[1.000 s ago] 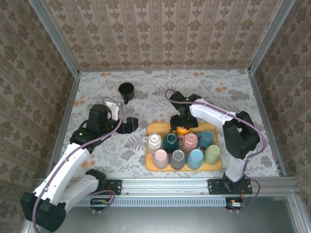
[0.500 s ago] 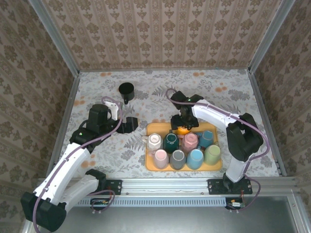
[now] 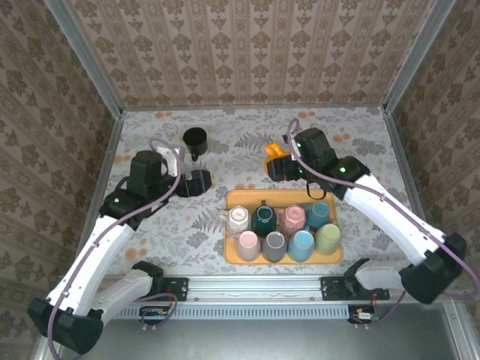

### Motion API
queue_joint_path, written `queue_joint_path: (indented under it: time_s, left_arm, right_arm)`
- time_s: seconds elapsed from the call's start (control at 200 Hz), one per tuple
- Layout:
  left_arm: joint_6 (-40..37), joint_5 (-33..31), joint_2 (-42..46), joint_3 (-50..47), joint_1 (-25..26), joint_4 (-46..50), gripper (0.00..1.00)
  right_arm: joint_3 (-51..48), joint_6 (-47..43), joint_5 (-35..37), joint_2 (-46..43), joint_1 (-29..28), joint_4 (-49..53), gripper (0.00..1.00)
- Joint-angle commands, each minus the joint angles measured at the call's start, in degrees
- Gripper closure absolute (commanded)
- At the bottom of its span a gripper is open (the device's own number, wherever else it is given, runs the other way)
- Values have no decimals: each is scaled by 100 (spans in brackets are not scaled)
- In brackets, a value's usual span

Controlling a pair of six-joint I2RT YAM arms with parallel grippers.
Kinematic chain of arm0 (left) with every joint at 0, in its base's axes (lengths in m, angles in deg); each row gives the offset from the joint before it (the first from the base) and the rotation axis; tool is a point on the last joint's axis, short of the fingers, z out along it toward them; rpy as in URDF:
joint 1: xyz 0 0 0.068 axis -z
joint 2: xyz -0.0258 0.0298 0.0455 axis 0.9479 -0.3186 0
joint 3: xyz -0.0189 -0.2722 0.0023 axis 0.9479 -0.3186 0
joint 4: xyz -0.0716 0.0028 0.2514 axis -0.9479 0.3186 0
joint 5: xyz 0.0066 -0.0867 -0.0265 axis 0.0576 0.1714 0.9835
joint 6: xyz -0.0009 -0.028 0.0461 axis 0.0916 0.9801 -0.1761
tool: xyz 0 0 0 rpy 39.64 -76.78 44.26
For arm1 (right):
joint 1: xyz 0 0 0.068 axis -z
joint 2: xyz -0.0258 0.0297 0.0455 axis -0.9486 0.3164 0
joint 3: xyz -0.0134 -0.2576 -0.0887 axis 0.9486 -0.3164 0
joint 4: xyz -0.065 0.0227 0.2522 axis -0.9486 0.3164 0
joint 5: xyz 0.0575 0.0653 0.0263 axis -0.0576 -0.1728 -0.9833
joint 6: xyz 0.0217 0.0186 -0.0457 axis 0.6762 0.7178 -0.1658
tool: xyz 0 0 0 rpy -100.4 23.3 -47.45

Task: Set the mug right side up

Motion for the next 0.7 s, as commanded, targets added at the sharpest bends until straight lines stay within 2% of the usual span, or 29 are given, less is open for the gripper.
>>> queue_joint_path:
  time_s: [0.0, 0.04, 0.06, 0.17, 0.25, 0.295, 0.37, 0.695]
  left_arm:
    - [837, 39, -35, 398, 62, 421, 8]
    - [994, -70, -2, 458, 76, 446, 8]
    - [1037, -79, 24, 482, 243, 423, 8]
    - [1483, 203, 82, 556, 406, 241, 8]
    - [1904, 647, -80, 742, 462, 307, 9]
    - [2221, 988, -220, 842, 469, 361, 3]
    - [2606, 1518, -349, 862, 577, 165, 2]
    - [4199, 1960, 8, -152, 1250, -1576, 9]
  right_arm:
    - [-529, -1020, -561, -677, -83, -1584, 58]
    - [-785, -1375, -751, -871, -119, -2047, 59]
    - [-903, -1566, -838, -948, -138, -2270, 60]
    - [-1261, -2750, -1220, -1218, -351, -3042, 64]
    - [-1288, -3644, -1055, -1262, -603, -3159, 65]
    - [-1277, -4222, -839, -1262, -779, -3166, 66]
    - [-1417, -5101, -534, -1322, -1010, -3449, 66]
    - [-2191, -7935, -102, -1526, -1561, -4848, 69]
